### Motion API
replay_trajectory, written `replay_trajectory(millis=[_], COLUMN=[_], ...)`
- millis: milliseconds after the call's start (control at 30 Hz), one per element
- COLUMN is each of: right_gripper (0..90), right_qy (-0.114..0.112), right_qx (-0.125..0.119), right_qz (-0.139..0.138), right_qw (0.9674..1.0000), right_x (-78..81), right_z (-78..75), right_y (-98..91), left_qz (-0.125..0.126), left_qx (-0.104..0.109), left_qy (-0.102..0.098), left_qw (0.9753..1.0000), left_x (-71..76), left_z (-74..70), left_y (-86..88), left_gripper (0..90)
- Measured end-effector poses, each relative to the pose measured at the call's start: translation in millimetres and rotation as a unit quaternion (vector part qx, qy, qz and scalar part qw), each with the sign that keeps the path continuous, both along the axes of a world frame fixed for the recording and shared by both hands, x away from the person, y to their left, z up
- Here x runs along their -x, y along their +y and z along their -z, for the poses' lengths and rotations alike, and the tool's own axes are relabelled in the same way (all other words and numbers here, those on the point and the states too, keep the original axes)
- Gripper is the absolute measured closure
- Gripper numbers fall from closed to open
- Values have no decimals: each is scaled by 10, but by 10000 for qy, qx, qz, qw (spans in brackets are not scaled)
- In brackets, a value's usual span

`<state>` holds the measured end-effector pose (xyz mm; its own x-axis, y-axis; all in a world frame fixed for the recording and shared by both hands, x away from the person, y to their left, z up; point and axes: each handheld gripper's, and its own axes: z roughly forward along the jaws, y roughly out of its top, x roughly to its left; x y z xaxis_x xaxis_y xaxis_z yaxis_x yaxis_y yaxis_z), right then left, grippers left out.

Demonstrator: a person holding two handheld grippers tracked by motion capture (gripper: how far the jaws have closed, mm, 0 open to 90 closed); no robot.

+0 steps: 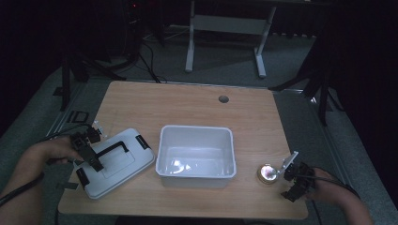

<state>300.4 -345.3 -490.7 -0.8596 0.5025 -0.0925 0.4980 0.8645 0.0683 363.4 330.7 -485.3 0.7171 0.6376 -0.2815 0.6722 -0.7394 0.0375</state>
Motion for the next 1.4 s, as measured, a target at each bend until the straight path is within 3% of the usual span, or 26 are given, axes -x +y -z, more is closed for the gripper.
replay_trajectory(millis=[33,133,267,333,500,633,700,867,1000,1200,1400], right_gripper=[165,191,217,176,106,105,105,107,120,149,197], right_qy=[196,463,619,449,5,-346,-336,-242,-128,155,188], right_qx=[49,155,328,496,556,504,488,570,584,653,659], right_qz=[3,-9,-309,-512,-880,-1403,-1517,-1958,-2124,-2182,-2227], right_qw=[9998,9988,9971,9964,9946,9882,9867,9787,9753,9736,9725], right_x=[-35,-91,-137,-151,-200,-223,-234,-329,-401,-464,-489], right_z=[-17,-36,-36,-24,16,34,45,127,158,197,223], right_y=[27,86,158,212,302,383,405,539,590,623,632], left_qz=[-11,-23,-16,-23,16,24,39,67,83,111,104], left_qx=[17,14,9,1,-20,39,17,35,16,15,2], left_qy=[7,0,25,14,47,90,78,81,123,140,170], left_qw=[10000,10000,10000,10000,10000,9999,10000,9999,9999,9998,9998], left_x=[2,10,14,12,6,-7,-12,-22,-22,-27,-31], left_z=[-4,-16,-20,-22,-19,-14,-12,-24,-25,-44,-33], left_y=[2,12,19,16,-1,-28,-32,-38,-41,-55,-56], left_gripper=[177,177,177,177,177,177,177,177,177,178,178])
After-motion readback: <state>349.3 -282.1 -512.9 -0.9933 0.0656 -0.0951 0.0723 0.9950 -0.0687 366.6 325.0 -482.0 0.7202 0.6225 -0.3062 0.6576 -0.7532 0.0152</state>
